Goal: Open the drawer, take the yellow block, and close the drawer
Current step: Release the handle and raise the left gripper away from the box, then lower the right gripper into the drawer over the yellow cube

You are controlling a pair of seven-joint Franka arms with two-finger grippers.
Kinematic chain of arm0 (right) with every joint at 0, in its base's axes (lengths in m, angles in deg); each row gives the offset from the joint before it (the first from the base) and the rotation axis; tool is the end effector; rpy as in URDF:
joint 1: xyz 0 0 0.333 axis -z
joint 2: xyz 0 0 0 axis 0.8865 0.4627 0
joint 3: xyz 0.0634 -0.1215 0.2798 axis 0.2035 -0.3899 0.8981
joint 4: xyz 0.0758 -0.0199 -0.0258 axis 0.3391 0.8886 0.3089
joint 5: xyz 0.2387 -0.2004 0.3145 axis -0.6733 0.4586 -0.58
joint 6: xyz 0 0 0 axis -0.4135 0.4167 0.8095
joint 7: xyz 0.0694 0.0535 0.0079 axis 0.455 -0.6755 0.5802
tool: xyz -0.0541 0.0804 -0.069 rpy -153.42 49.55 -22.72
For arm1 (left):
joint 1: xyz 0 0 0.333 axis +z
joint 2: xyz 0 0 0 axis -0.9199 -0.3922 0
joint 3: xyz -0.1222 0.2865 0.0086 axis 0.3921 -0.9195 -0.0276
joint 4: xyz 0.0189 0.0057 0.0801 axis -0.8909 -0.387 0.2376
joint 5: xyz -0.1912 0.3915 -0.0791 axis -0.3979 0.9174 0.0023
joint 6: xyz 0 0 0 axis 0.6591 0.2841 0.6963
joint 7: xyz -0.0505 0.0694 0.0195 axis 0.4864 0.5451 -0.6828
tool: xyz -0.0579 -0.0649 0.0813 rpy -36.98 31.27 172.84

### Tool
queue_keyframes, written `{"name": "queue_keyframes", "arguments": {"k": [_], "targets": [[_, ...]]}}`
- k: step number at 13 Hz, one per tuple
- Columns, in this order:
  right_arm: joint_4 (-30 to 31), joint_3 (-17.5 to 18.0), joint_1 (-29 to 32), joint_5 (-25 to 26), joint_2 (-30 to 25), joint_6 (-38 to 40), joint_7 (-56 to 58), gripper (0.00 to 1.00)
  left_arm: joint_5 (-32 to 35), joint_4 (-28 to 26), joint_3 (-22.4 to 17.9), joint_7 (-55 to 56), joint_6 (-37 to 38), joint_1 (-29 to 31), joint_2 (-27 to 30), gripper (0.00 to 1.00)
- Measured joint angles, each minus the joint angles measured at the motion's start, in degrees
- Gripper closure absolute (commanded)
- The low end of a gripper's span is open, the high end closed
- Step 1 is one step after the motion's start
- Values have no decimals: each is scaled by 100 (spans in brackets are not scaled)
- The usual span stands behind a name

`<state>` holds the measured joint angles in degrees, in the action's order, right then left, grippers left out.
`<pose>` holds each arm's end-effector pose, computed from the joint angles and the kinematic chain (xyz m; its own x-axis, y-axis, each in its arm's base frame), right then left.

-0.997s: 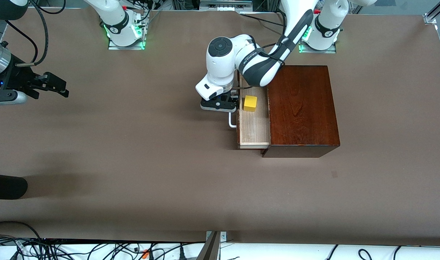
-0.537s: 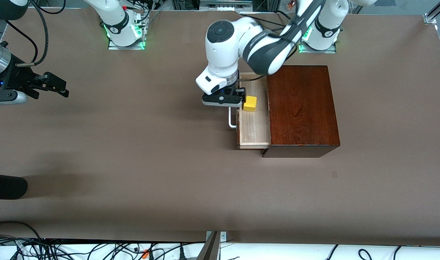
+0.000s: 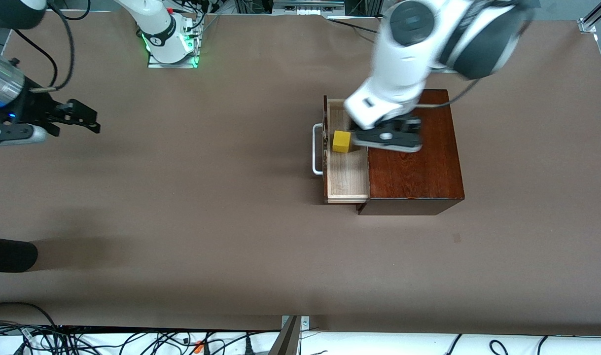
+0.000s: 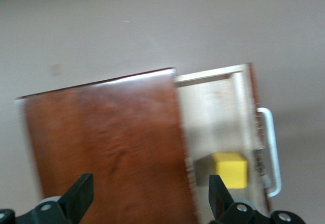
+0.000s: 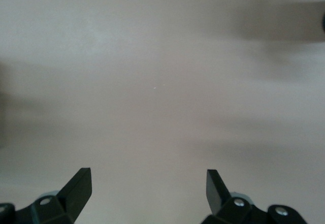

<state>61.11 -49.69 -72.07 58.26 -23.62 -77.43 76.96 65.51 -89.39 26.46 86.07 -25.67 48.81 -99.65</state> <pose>0.6196 0.0563 0.5500 0.9945 0.1010 -0.0275 0.0995 -0.9938 -0.0497 0.5872 -0.3214 0.5173 0.9886 -0.1491 0.0193 -0.1468 -0.9852 -0.0881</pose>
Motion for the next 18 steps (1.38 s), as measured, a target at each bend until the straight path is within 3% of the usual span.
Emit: {"name": "queue_keyframes", "arguments": {"k": [3, 7, 8, 10, 13, 18], "targets": [[-112, 317, -153, -185, 60, 71, 49, 0, -11, -261, -320, -647, 351, 411, 726, 0], [-202, 1201, -432, -213, 76, 342, 740, 0, -608, -562, -1538, -2342, 377, 773, 1206, 0], [-252, 1311, -593, -213, 95, 322, 1115, 0, -697, -594, -1665, -2751, 376, 1016, 1220, 0], [-491, 1373, -1054, -213, 238, 248, 1628, 0, -758, -663, -1704, -3071, 372, 1422, 1218, 0], [-970, 1390, -1909, -191, 810, -106, 1909, 0, -759, -688, -1681, -3037, 390, 1510, 1195, 0], [-1445, 1395, -3107, 502, 2043, -1199, 2002, 0, -759, -670, -1524, -2441, 583, 1489, 1180, 0]]}}
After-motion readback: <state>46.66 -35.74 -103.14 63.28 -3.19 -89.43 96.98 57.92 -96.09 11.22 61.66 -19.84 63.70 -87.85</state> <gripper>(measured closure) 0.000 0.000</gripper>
